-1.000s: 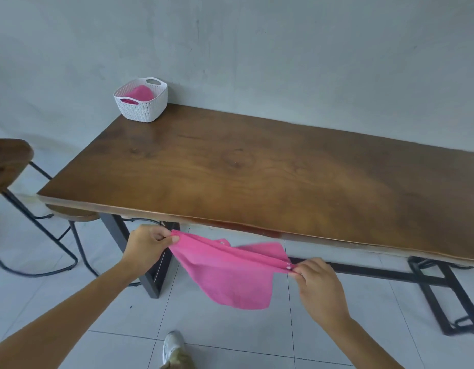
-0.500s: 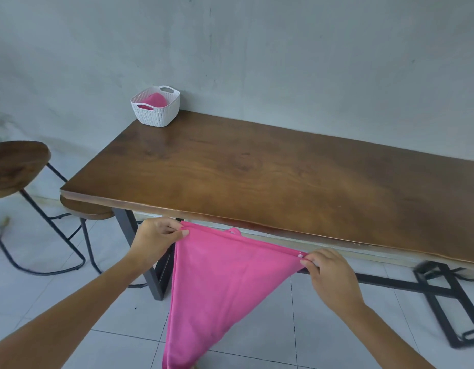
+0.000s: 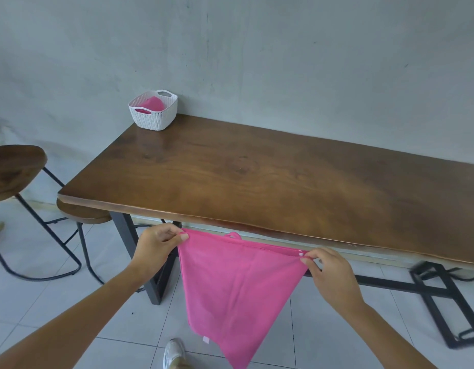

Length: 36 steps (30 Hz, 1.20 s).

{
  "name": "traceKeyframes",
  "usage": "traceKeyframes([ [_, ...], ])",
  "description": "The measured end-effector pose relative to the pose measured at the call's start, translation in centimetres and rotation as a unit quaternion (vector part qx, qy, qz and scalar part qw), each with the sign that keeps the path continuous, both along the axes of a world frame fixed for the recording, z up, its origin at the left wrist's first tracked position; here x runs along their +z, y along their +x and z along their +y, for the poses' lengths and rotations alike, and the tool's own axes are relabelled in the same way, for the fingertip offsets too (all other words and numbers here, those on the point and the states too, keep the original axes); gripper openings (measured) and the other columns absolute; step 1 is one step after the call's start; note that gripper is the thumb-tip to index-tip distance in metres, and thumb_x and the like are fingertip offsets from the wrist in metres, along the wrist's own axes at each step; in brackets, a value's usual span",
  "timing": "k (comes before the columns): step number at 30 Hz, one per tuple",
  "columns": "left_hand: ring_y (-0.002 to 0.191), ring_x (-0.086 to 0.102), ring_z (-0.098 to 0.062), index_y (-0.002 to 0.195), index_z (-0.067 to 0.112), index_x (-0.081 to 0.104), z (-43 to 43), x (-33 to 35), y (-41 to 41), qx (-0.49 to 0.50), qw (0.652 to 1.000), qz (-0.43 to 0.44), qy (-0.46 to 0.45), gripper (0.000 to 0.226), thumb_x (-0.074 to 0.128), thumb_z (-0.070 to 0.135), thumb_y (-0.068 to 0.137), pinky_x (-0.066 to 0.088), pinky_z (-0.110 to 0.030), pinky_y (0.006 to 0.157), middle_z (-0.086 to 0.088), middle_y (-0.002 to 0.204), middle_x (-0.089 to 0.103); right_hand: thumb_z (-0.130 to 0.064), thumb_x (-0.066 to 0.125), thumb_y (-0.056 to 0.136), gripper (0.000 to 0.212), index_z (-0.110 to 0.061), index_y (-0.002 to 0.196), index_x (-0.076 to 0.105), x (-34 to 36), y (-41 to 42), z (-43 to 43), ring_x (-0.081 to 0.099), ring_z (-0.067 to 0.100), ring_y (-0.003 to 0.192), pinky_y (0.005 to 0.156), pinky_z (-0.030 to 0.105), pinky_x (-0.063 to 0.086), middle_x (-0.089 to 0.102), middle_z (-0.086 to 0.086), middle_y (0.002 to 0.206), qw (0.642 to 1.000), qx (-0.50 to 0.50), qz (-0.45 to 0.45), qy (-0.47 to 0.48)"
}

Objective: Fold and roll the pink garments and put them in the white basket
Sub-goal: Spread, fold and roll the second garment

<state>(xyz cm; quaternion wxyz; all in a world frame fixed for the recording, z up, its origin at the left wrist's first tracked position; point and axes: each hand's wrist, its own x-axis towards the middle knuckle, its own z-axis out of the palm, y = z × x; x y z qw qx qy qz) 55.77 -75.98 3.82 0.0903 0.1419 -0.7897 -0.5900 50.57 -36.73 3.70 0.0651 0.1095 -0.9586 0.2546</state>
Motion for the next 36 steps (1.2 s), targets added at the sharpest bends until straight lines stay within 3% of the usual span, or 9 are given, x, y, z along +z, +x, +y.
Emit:
traceKeyframes([
  [5, 0.082, 0.07, -0.015, 0.081, 0.012, 0.072, 0.8, -0.2, -1.6, 0.01, 1.0, 0.011, -0.002, 0.011, 0.074, 0.006, 0.09, 0.05, -0.011, 0.074, 0.0, 0.083, 0.075, -0.024, 0.073, 0.091, 0.018, -0.034, 0.078, 0.065, -0.1, -0.6, 0.1, 0.056, -0.005, 0.09, 0.076, 0.009, 0.037, 0.067, -0.021, 0.086, 0.999, -0.014, -0.028, -0.033],
  [10, 0.082, 0.067, -0.023, 0.09, 0.016, 0.064, 0.9, -0.5, -3.8, 0.034, 0.999, 0.014, -0.013, 0.014, 0.076, 0.01, 0.089, 0.053, -0.032, 0.078, 0.001, 0.08, 0.069, -0.022, 0.07, 0.093, 0.018, -0.031, 0.083, 0.058, 0.2, -1.6, -0.6, 0.062, 0.008, 0.088, 0.075, 0.026, 0.046, 0.068, -0.017, 0.087, 0.996, -0.039, -0.039, -0.076],
  [15, 0.084, 0.07, -0.016, 0.099, 0.016, 0.066, 0.7, 0.1, -6.7, 0.057, 0.998, 0.008, -0.002, 0.016, 0.077, 0.011, 0.089, 0.053, -0.036, 0.087, 0.002, 0.077, 0.073, -0.022, 0.069, 0.094, 0.017, -0.025, 0.108, 0.059, 0.5, -3.6, -1.3, 0.063, 0.011, 0.089, 0.078, 0.033, 0.047, 0.069, -0.012, 0.092, 0.988, -0.064, -0.033, -0.135],
  [19, 0.081, 0.071, -0.021, 0.083, 0.018, 0.069, 0.6, -0.2, -9.2, 0.092, 0.996, -0.008, 0.001, 0.011, 0.075, 0.011, 0.09, 0.058, -0.042, 0.085, -0.002, 0.077, 0.074, -0.019, 0.069, 0.092, 0.008, -0.023, 0.086, 0.066, 0.5, -5.9, -2.5, 0.061, 0.008, 0.077, 0.071, 0.032, 0.049, 0.068, -0.009, 0.078, 0.981, -0.092, -0.022, -0.172],
  [24, 0.087, 0.062, -0.023, 0.082, 0.022, 0.064, 0.7, -1.0, -12.3, 0.112, 0.99, -0.026, -0.079, 0.015, 0.072, 0.016, 0.093, 0.045, -0.026, 0.072, 0.006, 0.08, 0.067, -0.016, 0.07, 0.09, 0.016, -0.022, 0.077, 0.064, -0.5, -9.2, -4.1, 0.06, 0.017, 0.076, 0.064, 0.03, 0.044, 0.065, -0.003, 0.074, 0.957, -0.16, -0.045, -0.239],
  [28, 0.097, 0.042, -0.018, 0.083, 0.026, 0.065, 0.7, -2.1, -14.2, 0.134, 0.973, -0.057, -0.18, 0.013, 0.071, 0.024, 0.094, 0.027, -0.034, 0.086, 0.015, 0.078, 0.062, -0.016, 0.071, 0.091, 0.011, -0.019, 0.081, 0.067, -1.4, -12.1, -4.9, 0.066, 0.02, 0.084, 0.065, 0.022, 0.044, 0.069, -0.003, 0.081, 0.949, -0.199, -0.077, -0.231],
  [30, 0.098, 0.038, -0.017, 0.085, 0.025, 0.064, 0.6, -2.6, -15.4, 0.14, 0.964, -0.066, -0.218, 0.012, 0.068, 0.025, 0.096, 0.02, -0.032, 0.084, 0.014, 0.081, 0.062, -0.02, 0.074, 0.09, 0.014, -0.026, 0.078, 0.068, -2.3, -13.7, -5.1, 0.067, 0.023, 0.088, 0.072, 0.03, 0.05, 0.07, -0.006, 0.082, 0.954, -0.2, -0.085, -0.208],
  [32, 0.099, 0.039, -0.019, 0.086, 0.025, 0.062, 0.4, -3.0, -16.6, 0.14, 0.954, -0.064, -0.258, 0.011, 0.065, 0.026, 0.097, 0.022, -0.034, 0.085, 0.012, 0.086, 0.062, -0.028, 0.076, 0.087, 0.018, -0.035, 0.073, 0.067, -2.9, -15.2, -5.1, 0.063, 0.024, 0.094, 0.083, 0.043, 0.051, 0.068, -0.012, 0.082, 0.963, -0.205, -0.079, -0.156],
  [36, 0.1, 0.043, -0.027, 0.093, 0.023, 0.063, -0.4, -3.9, -19.6, 0.135, 0.937, -0.065, -0.314, 0.007, 0.061, 0.027, 0.099, 0.03, -0.041, 0.087, 0.002, 0.101, 0.061, -0.034, 0.075, 0.088, 0.012, -0.033, 0.078, 0.071, -2.8, -17.8, -6.1, 0.051, 0.018, 0.099, 0.088, 0.037, 0.031, 0.06, -0.017, 0.082, 0.968, -0.225, -0.075, -0.085],
])
